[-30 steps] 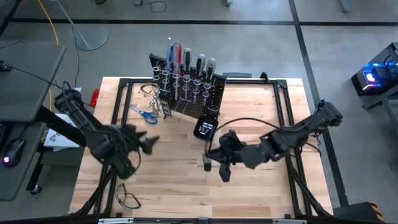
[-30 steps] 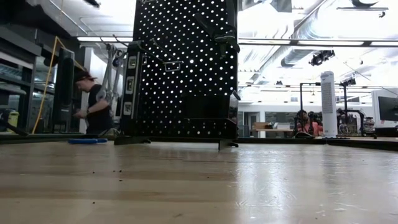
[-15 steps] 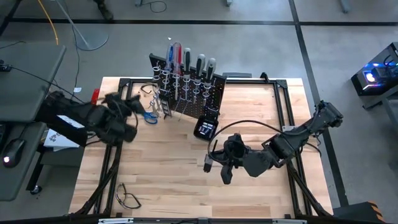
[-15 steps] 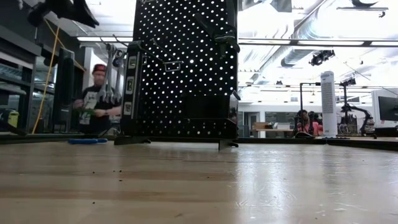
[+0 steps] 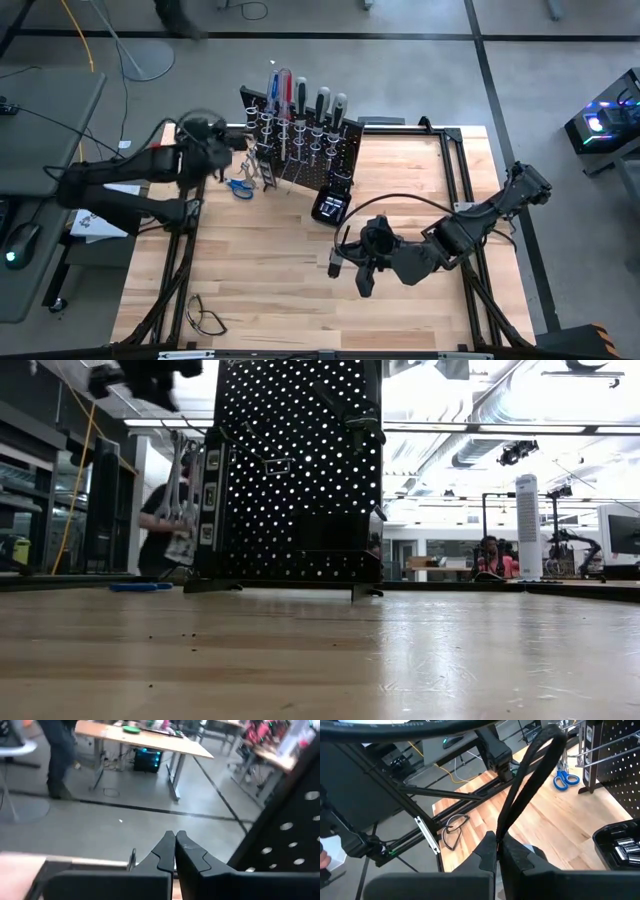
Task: Hang tools onto peg board
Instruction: Hang the gray tape measure on the pegboard, then hang the blue scissors on the pegboard
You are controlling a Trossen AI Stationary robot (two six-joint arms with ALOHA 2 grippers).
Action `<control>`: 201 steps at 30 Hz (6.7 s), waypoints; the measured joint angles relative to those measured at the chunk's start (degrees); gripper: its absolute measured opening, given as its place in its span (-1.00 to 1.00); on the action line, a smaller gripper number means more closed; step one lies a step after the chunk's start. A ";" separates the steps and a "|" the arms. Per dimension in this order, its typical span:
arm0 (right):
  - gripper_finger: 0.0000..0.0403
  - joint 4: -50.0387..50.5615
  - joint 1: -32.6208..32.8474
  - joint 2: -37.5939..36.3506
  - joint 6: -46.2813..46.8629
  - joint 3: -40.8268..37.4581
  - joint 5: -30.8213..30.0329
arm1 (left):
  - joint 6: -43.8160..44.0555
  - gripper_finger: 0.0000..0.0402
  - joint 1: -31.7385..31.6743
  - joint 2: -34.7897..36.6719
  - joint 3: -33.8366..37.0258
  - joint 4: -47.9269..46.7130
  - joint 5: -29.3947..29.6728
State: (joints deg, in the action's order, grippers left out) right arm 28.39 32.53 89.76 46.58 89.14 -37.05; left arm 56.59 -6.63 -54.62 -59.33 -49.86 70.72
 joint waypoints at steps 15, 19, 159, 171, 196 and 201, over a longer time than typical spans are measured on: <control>-1.00 -0.12 2.56 0.02 -0.49 0.02 -1.91 | -39.57 -1.00 -17.01 -1.28 -0.02 21.40 -26.42; -1.00 -0.23 2.53 0.02 -0.34 0.02 -1.74 | -45.89 -1.00 -19.87 -2.89 -0.02 23.25 -30.42; -1.00 14.84 -6.49 17.31 42.08 0.02 -0.20 | -39.72 -1.00 3.02 -1.57 0.00 22.44 -55.15; -0.94 18.78 -9.31 17.31 41.85 0.02 1.07 | -38.73 -1.00 3.02 -1.57 0.00 22.46 -55.13; 0.25 22.83 2.24 10.13 33.13 0.02 2.70 | -31.72 -1.00 4.20 4.32 -0.06 17.28 -69.24; 0.25 23.85 4.53 9.53 34.39 0.02 -0.43 | -25.92 -1.00 10.92 6.05 -0.07 2.55 -70.72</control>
State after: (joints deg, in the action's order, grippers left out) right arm 52.24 37.07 99.29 80.97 89.17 -37.48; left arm 30.66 4.28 -48.57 -59.40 -47.31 0.00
